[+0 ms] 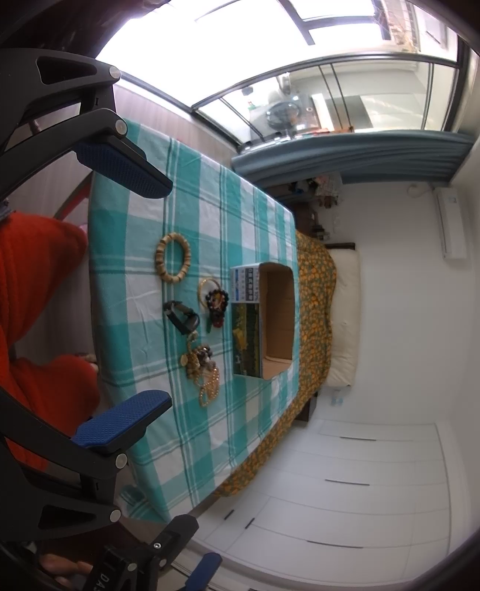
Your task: Organize jewelry
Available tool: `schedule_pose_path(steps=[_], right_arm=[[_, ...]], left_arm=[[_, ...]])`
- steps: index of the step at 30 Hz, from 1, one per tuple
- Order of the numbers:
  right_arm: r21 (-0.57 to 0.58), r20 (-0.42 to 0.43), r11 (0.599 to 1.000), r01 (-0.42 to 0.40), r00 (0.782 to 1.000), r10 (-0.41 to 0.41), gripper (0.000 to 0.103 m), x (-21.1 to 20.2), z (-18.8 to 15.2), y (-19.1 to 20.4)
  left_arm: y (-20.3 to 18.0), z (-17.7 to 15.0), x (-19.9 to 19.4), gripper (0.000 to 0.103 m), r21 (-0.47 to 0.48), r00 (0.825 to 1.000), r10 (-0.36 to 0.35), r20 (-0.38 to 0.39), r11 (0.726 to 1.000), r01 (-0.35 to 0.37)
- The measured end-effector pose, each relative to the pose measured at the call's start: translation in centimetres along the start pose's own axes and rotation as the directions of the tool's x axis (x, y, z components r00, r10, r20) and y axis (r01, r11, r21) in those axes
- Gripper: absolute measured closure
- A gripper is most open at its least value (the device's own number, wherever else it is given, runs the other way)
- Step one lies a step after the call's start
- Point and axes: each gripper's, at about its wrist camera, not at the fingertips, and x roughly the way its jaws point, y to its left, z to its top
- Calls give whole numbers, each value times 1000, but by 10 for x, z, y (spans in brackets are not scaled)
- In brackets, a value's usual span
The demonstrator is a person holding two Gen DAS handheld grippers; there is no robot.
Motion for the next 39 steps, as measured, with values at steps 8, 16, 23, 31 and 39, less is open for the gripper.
schedule_pose_path(steps=[8,16,23,31,39], right_arm=[[0,0,1000,0,1000,0,7,0,0,0],[0,0,1000,0,1000,0,7,0,0,0],[-2,3,1000,0,1000,0,7,-1,-2,1],[-7,0,1000,-2,1000,2,7,-1,-3,4],[-8,-5,1000,-7,1000,7,7,-2,-3,4]], left_arm=[[0,0,0,0,0,1000,0,-1,1000,0],[0,-1,0,0,0,1000,1,-3,1000,-1],[0,-1,0,0,0,1000,0,-4,1000,0],[1,0,1,0,-4,1000,2,-6,1000,-2],[3,1,1,0,-9,1000,4,-10,1000,-4]])
